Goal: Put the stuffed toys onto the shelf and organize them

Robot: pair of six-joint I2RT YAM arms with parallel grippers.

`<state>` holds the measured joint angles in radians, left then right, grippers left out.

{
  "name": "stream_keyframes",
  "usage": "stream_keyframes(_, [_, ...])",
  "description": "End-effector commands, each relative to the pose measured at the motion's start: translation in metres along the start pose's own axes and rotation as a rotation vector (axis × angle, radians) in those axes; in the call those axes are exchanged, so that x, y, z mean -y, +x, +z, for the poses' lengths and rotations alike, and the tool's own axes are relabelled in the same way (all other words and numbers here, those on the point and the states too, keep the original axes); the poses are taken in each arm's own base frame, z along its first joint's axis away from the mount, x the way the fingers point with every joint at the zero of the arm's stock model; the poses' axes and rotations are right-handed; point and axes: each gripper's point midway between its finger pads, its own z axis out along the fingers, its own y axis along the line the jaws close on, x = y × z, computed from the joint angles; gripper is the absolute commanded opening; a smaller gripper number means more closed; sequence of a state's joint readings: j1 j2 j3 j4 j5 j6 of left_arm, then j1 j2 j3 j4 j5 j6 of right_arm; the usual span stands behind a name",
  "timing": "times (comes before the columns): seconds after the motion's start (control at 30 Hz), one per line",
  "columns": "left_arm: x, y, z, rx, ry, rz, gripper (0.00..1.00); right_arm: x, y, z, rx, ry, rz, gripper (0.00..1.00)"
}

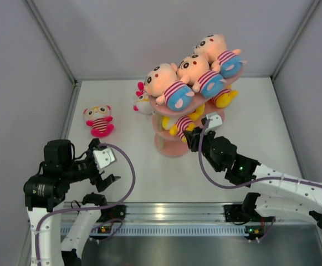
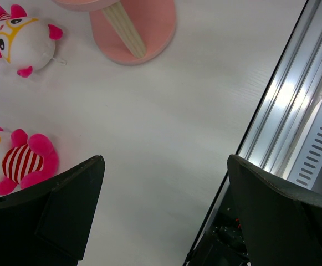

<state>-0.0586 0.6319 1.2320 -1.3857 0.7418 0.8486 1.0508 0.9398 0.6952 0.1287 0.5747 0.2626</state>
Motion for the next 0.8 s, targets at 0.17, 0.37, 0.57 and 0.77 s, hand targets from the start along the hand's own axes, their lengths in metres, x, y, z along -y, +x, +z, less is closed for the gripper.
stream_keyframes(0.17, [0.024,0.018,-0.003,-0.058,0.072,-0.071,0.98,-0.025,-0.04,0.009,0.084,-0.072,0.067,0.46])
stream_keyframes(0.37, [0.024,0.017,-0.002,-0.055,0.075,-0.07,0.98,-0.021,-0.031,0.012,0.053,-0.048,0.055,0.77])
stream_keyframes(0.57, [0.024,0.019,-0.002,-0.061,0.076,-0.072,0.98,-0.014,-0.045,-0.003,0.084,-0.053,0.083,1.0])
stream_keyframes(0.77, [0.023,0.018,-0.001,-0.057,0.081,-0.066,0.98,-0.009,-0.058,-0.016,0.079,-0.055,0.07,0.99])
